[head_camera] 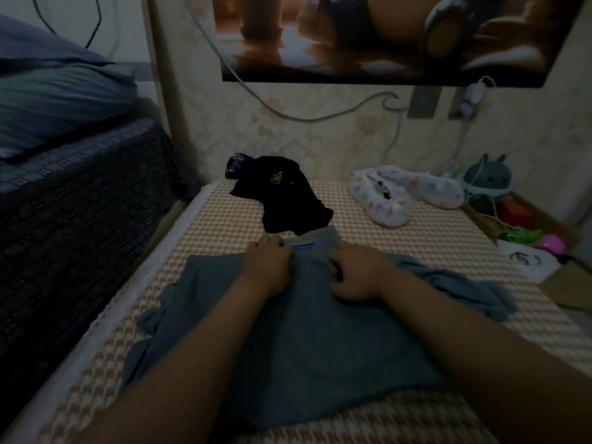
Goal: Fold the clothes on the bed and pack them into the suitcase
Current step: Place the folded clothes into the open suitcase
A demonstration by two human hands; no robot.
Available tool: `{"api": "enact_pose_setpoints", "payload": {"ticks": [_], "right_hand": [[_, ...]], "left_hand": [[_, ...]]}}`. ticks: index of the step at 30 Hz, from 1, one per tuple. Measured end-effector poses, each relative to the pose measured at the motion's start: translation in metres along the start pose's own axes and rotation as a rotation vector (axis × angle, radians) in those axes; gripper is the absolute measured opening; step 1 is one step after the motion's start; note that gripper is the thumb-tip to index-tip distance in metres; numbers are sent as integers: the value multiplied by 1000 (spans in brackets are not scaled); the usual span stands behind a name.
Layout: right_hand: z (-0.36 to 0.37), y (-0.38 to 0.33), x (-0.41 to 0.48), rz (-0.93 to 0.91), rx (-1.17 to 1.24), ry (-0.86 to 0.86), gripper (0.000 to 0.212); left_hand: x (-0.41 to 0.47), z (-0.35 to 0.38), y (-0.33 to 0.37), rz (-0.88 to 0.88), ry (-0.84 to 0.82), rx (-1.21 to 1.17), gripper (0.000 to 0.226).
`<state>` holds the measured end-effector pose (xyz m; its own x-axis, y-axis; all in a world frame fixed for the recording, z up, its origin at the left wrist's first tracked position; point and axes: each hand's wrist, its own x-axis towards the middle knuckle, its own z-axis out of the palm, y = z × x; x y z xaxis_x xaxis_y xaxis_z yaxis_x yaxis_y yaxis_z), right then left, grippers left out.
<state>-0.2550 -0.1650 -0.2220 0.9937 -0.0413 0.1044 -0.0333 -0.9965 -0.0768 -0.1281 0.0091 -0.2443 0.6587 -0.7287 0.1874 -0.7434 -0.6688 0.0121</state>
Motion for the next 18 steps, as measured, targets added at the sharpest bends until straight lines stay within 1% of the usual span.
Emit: {"api": "enact_pose_setpoints", "payload": {"ticks": [2,4,6,7,8,9,10,12,13,14,15,16,18], "right_hand": [[-5,15,-22,9,-101,-107,42],[-8,30,-39,55,-137,-142,55],[-11,45,-46,167,-127,-130,60],[-13,54,-47,240,-98,-128,58],[-17,63,-49,306,-53,-105,52],[-20,72,-50,369,4,-29,43],[-23,82,-52,437,81,104,36],[-28,100,-56,568,284,430,30],[-29,106,-58,627,385,558,28],[-30,112,-58,667,465,637,26],[-27,120,-55,693,509,652,26],[-22,127,-54,700,503,620,30],[-7,142,-54,722,389,445,42]], "left_hand": [[6,-1,19,58,42,2,32],[12,0,40,128,66,-33,29],[17,1,61,169,-16,-148,24],[19,1,71,191,-72,-207,23],[21,2,80,218,-99,-246,22],[22,2,89,245,-87,-266,22],[24,5,97,267,-46,-278,24],[26,11,111,300,55,-297,35],[27,15,116,304,81,-285,40],[30,20,119,294,69,-252,44],[34,24,120,266,14,-206,48],[38,29,120,218,-77,-151,54],[45,35,119,114,-252,-76,59]]}}
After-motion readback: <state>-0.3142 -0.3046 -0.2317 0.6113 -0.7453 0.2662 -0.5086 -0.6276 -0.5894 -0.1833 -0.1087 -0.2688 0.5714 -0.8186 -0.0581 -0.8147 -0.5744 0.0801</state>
